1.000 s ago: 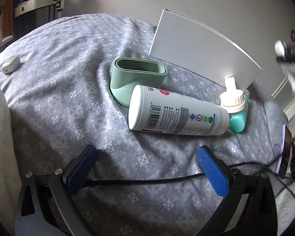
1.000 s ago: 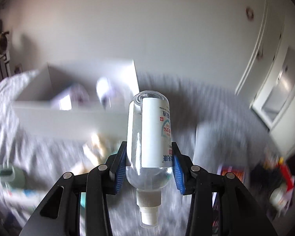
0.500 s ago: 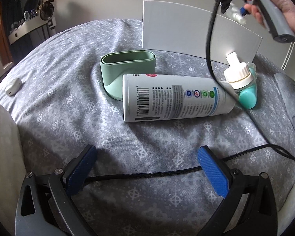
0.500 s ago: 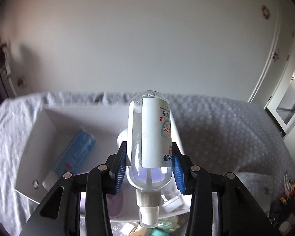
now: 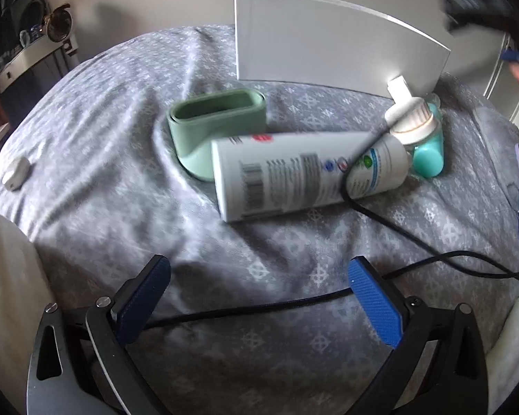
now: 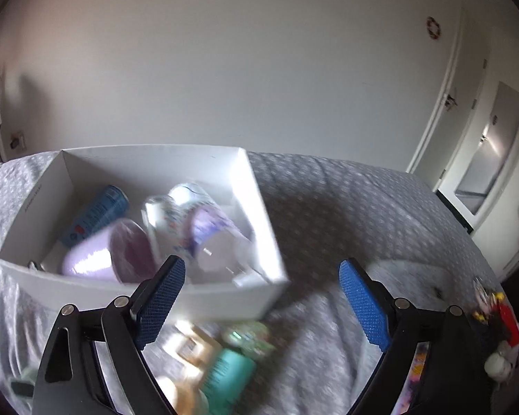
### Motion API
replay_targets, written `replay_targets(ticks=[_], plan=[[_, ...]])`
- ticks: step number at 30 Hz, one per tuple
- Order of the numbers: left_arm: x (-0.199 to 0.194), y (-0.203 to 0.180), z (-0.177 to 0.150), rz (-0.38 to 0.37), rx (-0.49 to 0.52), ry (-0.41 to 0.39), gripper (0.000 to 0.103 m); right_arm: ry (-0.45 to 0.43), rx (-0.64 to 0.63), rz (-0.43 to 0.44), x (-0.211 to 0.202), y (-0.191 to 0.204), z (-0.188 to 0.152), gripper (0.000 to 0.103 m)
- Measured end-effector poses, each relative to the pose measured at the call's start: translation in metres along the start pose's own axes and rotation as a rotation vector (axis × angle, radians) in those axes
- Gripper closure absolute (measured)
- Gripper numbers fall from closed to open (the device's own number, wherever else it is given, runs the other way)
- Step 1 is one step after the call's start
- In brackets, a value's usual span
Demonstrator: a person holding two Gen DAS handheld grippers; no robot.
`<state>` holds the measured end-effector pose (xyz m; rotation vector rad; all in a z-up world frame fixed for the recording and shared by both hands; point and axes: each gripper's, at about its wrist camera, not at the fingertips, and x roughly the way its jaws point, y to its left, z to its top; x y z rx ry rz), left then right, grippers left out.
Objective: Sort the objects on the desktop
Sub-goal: 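Grasp the white foam bottle with the left gripper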
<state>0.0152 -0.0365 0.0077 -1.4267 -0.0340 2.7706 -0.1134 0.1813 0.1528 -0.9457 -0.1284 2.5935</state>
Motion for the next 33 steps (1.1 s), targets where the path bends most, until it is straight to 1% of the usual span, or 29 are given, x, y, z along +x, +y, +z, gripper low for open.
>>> replay_targets(ticks=[1, 4, 6, 8, 9, 10, 12, 14, 16, 17, 19, 20, 21, 23, 25, 26, 28, 29, 30, 31, 32, 33], plan=[[-0.011, 0.005, 0.005, -0.002, -0.022, -0.034, 0.000, 0.006, 0.017, -0.017, -0.009, -0.014, -0.005, 0.011], [-0.059, 0.029, 0.026, -0.057, -0.110, -0.211, 0.000, 0.043, 0.099, -0.034, -0.027, -0.053, -0.038, 0.011], [-0.084, 0.043, 0.041, -0.081, -0.137, -0.309, 0.000, 0.067, 0.158, -0.037, -0.039, -0.077, -0.063, 0.011], [-0.099, 0.053, 0.060, -0.083, -0.139, -0.368, 0.000, 0.108, 0.190, -0.022, -0.048, -0.084, -0.084, 0.011], [-0.100, 0.056, 0.070, -0.088, -0.124, -0.369, 0.000, 0.127, 0.195, -0.001, -0.051, -0.082, -0.092, 0.011], [-0.100, 0.056, 0.078, -0.098, -0.095, -0.356, 0.000, 0.146, 0.194, 0.032, -0.056, -0.078, -0.103, 0.011], [-0.092, 0.055, 0.096, -0.127, 0.010, -0.308, 0.000, 0.186, 0.161, 0.122, -0.065, -0.060, -0.128, 0.011], [-0.081, 0.042, 0.104, -0.151, 0.150, -0.258, 0.000, 0.235, 0.147, 0.196, -0.069, -0.039, -0.146, 0.011], [-0.071, 0.022, 0.104, -0.182, 0.293, -0.196, 0.000, 0.268, 0.167, 0.258, -0.074, -0.026, -0.159, 0.011], [-0.066, 0.009, 0.100, -0.195, 0.373, -0.162, 0.000, 0.274, 0.184, 0.266, -0.076, -0.021, -0.166, 0.011], [-0.055, -0.014, 0.093, -0.204, 0.499, -0.107, 0.000, 0.282, 0.207, 0.210, -0.077, -0.015, -0.180, 0.011], [-0.049, -0.027, 0.088, -0.210, 0.580, -0.077, 0.000, 0.312, 0.223, 0.176, -0.073, -0.014, -0.186, 0.010], [-0.043, -0.037, 0.084, -0.212, 0.641, -0.057, 0.000, 0.343, 0.243, 0.166, -0.067, -0.014, -0.191, 0.010], [-0.028, -0.055, 0.072, -0.207, 0.750, -0.019, 0.000, 0.394, 0.280, 0.174, -0.055, -0.017, -0.200, 0.010], [-0.009, -0.068, 0.066, -0.175, 0.800, 0.023, 0.000, 0.421, 0.307, 0.180, -0.048, -0.021, -0.202, 0.010], [-0.001, -0.071, 0.063, -0.181, 0.809, 0.052, 0.000, 0.431, 0.309, 0.181, -0.044, -0.020, -0.204, 0.009], [0.012, -0.075, 0.061, -0.215, 0.807, 0.112, 0.000, 0.438, 0.291, 0.185, -0.041, -0.015, -0.205, 0.005], [0.019, -0.079, 0.059, -0.206, 0.816, 0.116, 0.000, 0.441, 0.286, 0.189, -0.042, -0.016, -0.205, 0.001], [0.023, -0.083, 0.055, -0.175, 0.841, 0.095, 0.001, 0.444, 0.280, 0.190, -0.042, -0.014, -0.206, 0.000], [0.028, -0.087, 0.051, -0.152, 0.867, 0.105, 0.004, 0.448, 0.271, 0.180, -0.041, -0.012, -0.208, 0.000], [0.036, -0.091, 0.047, -0.153, 0.874, 0.159, 0.018, 0.455, 0.261, 0.167, -0.039, -0.010, -0.209, 0.000], [0.040, -0.092, 0.045, -0.176, 0.851, 0.185, 0.026, 0.464, 0.246, 0.151, -0.037, -0.006, -0.209, 0.000]])
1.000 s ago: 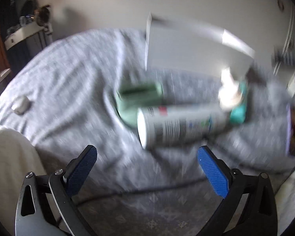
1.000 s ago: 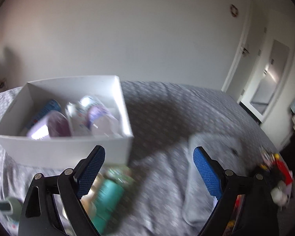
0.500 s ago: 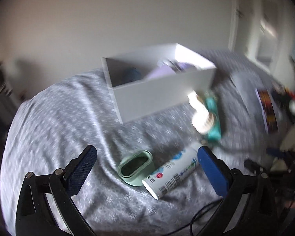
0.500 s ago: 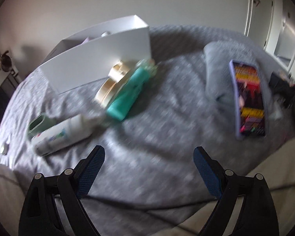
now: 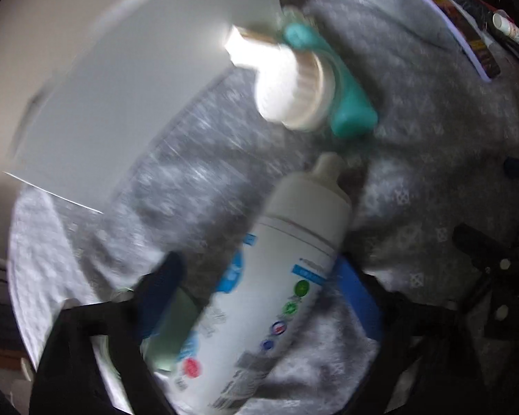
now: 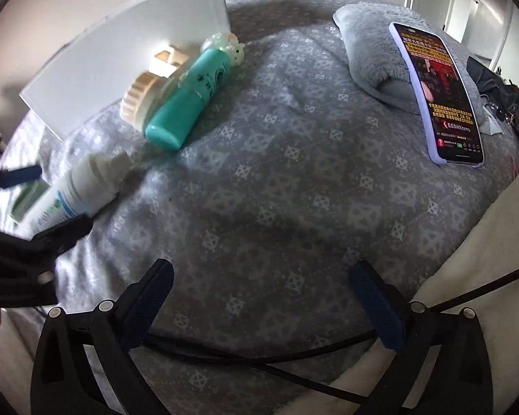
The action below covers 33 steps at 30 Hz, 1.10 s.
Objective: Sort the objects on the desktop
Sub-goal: 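Grasp the white foam bottle with the left gripper, then lower the white foam bottle into the white box and open the left gripper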
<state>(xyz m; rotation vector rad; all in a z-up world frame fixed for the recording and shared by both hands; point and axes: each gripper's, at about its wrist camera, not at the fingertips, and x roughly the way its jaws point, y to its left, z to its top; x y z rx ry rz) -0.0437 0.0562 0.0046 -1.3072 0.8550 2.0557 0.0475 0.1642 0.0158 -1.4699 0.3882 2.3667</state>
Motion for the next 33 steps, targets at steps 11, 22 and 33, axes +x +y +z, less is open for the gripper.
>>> replay_targets(ticks=[11, 22, 33], plan=[[-0.041, 0.012, -0.013, -0.247, -0.293, -0.102, 0.058, -0.008, -0.026, -0.068, 0.002, 0.009, -0.004, 0.000], [-0.146, 0.089, 0.068, -0.397, -0.544, -0.478, 0.059, -0.007, -0.025, -0.068, 0.003, 0.010, -0.003, 0.000], [-0.147, 0.191, 0.145, -0.361, -0.828, -0.694, 0.059, -0.016, -0.012, -0.066, 0.003, 0.011, -0.003, 0.000]])
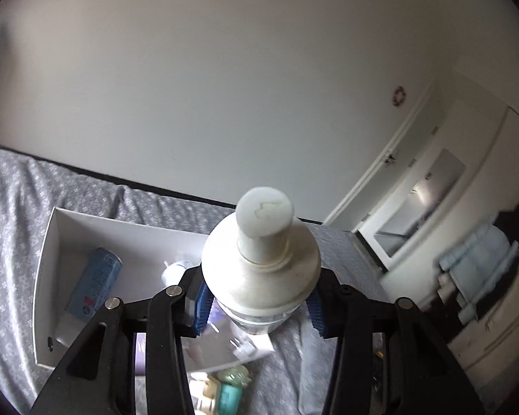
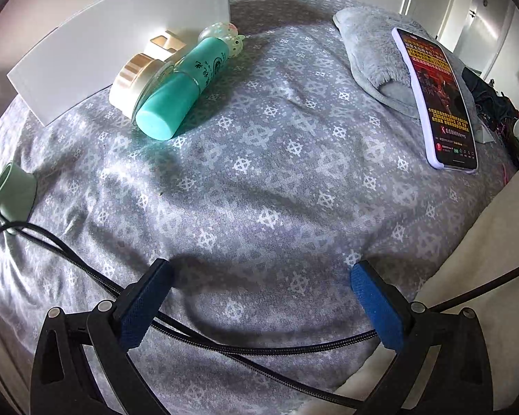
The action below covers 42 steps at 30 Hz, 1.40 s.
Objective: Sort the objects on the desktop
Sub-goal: 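Lower the white foam bottle into the white box and open the left gripper, then grasp the teal bottle with the right gripper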
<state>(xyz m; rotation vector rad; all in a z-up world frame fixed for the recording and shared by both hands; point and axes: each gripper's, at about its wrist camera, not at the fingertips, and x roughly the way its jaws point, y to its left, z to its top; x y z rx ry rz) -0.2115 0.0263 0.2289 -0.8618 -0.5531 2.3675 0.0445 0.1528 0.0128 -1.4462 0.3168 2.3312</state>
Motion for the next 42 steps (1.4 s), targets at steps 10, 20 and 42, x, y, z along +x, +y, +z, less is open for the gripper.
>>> replay_targets(ticks=[10, 20, 42], plan=[[0.011, 0.019, -0.073, 0.241, 0.022, 0.114, 0.006, -0.003, -0.003, -0.005, -0.001, 0.002, -0.002, 0.000], [-0.058, 0.048, -0.174, 0.465, 0.089, 0.215, 0.004, -0.005, -0.006, -0.008, 0.002, 0.002, 0.001, 0.000], [-0.073, 0.072, -0.316, 0.636, 0.160, 0.191, 0.000, -0.256, -0.042, -0.024, -0.058, -0.016, 0.101, 0.001]])
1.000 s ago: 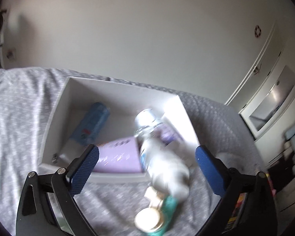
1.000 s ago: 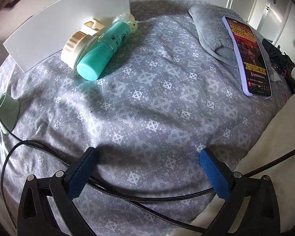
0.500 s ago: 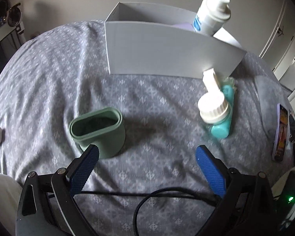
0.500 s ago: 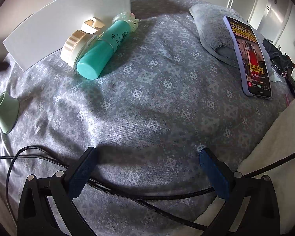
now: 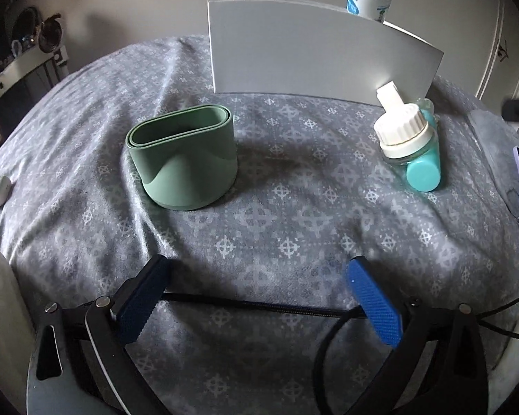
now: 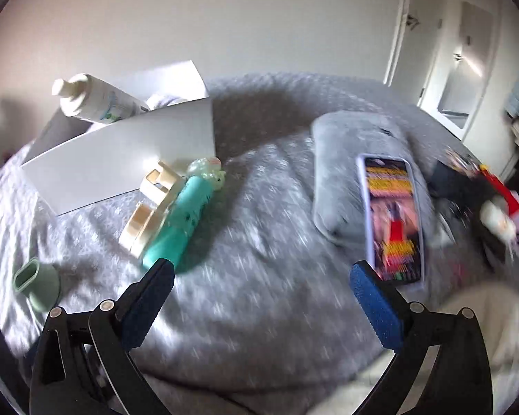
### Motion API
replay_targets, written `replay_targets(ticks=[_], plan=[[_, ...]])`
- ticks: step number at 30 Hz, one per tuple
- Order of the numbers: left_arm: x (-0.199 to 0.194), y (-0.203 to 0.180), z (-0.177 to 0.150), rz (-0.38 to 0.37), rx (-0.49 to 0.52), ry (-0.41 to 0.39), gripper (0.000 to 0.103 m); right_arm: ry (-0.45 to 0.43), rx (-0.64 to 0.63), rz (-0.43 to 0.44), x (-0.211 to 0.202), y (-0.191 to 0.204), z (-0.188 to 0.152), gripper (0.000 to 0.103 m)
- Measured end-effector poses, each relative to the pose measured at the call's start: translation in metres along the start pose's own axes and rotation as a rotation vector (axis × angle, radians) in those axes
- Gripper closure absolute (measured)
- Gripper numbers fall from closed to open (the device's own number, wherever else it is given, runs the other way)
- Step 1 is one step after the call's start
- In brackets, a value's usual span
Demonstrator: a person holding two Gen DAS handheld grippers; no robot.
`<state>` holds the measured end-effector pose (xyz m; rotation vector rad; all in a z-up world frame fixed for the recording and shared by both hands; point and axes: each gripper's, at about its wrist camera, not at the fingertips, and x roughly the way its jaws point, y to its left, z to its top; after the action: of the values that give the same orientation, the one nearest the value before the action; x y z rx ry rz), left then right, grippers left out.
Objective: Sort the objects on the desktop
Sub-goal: 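Grasp the teal bottle with the right gripper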
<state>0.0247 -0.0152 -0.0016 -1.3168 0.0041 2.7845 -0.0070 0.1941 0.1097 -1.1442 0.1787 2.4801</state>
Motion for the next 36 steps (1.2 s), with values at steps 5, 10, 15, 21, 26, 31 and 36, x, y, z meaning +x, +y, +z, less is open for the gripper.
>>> replay_targets(ticks=[5, 10, 15, 21, 26, 31, 36], plan=[[0.001, 0.003, 0.002, -0.012, -0.011, 0.004, 0.000, -0.081, -0.184, 0.011, -0.007, 0.058, 0.039, 0.007], [0.000, 0.012, 0.003, -0.044, -0.060, -0.002, 0.000, -0.009, -0.301, -0.021, 0.020, 0.134, 0.105, 0.047], [0.003, 0.007, 0.002, -0.020, -0.038, 0.001, 0.000, -0.143, -0.288, 0.216, 0.001, 0.167, 0.135, 0.059], [0.004, 0.002, 0.001, 0.006, -0.015, 0.003, 0.000, -0.121, -0.123, 0.204, -0.002, 0.107, 0.113, 0.035], [0.004, 0.001, 0.001, 0.016, -0.009, 0.004, 0.000, 0.019, -0.045, 0.194, 0.031, 0.037, 0.071, 0.035], [0.004, 0.001, -0.001, 0.019, -0.005, 0.003, 0.000, 0.148, 0.022, 0.206, 0.053, -0.016, 0.023, 0.035], [0.004, 0.000, -0.001, 0.024, -0.003, 0.001, 0.000, 0.260, 0.061, 0.257, 0.081, -0.024, -0.001, 0.035]])
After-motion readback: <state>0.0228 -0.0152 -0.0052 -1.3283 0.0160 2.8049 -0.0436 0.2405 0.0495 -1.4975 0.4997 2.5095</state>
